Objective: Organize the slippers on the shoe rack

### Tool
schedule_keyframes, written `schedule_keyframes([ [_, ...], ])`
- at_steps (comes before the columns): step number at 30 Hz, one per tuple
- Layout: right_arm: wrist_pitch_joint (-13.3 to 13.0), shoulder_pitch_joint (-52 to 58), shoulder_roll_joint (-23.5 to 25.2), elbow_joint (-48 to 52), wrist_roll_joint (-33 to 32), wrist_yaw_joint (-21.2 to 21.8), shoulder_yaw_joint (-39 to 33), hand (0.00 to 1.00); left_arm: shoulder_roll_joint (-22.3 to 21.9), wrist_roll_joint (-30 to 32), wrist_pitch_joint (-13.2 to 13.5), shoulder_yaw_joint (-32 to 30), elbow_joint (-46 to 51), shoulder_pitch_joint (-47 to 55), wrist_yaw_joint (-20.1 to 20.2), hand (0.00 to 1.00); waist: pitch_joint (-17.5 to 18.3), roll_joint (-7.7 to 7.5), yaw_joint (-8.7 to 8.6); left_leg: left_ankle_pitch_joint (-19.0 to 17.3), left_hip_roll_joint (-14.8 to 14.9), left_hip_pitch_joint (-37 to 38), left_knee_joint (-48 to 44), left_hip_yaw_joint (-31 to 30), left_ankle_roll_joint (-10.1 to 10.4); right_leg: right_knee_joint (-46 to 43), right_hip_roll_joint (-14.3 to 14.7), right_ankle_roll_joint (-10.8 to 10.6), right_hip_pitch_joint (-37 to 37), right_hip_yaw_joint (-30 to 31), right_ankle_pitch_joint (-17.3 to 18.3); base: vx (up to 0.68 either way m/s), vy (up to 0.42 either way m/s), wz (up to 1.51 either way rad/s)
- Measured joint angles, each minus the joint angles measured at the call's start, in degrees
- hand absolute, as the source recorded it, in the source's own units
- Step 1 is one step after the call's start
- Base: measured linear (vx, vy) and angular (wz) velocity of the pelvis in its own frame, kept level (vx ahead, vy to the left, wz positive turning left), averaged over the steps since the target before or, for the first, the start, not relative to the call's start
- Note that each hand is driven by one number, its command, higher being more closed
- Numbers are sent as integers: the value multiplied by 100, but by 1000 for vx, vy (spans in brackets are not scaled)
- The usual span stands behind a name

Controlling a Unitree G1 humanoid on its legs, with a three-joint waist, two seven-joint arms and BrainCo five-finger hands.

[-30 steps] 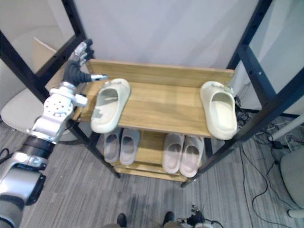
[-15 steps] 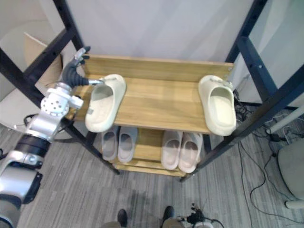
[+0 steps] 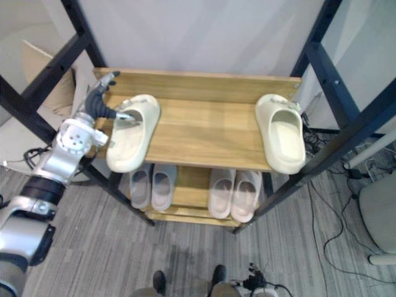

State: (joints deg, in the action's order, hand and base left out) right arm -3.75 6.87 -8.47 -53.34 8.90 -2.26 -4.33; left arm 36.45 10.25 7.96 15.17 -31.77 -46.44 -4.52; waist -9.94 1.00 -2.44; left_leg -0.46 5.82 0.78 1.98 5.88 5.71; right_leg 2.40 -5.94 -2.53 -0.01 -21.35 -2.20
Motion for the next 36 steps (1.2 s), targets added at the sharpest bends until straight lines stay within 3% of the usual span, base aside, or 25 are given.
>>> schedule_keyframes([
  [3, 0, 0, 3, 24, 0, 0, 0, 0, 0, 138, -6, 0, -1, 0, -2, 0, -12, -1, -22, 0, 1, -40, 0, 3, 0, 0, 1, 0, -36, 1, -2, 0, 0, 0],
  [4, -2, 0, 3, 30, 0, 0, 0, 0, -1, 160, -9, 0, -1, 0, -3, 100, -12, -1, -26, 0, 2, -65, -2, 4, 1, 0, 2, 3, -60, 2, -10, 0, 0, 0],
  [21, 35, -4, 10, 22, -1, -8, -7, 0, -458, 98, -217, -31, -279, -231, -261, 100, -13, -2, -54, 2, -20, -28, -14, 125, 0, 171, 6, 15, 14, 63, -170, 2, 1, -1],
  [30, 54, 2, 117, 11, -7, -26, -224, 0, -927, 89, -222, -47, -279, -260, -329, 100, -13, -2, -130, 2, -40, 73, -11, 146, 0, 198, -10, 18, 106, 85, -197, 2, 1, -1],
  [36, 54, 4, 121, 16, -16, -42, -225, 0, -1335, 83, -223, 335, -278, -430, -419, 100, -16, 4, -188, 2, -39, 128, -3, 245, -1, 208, -9, 24, 104, 179, -216, -10, 4, -8],
])
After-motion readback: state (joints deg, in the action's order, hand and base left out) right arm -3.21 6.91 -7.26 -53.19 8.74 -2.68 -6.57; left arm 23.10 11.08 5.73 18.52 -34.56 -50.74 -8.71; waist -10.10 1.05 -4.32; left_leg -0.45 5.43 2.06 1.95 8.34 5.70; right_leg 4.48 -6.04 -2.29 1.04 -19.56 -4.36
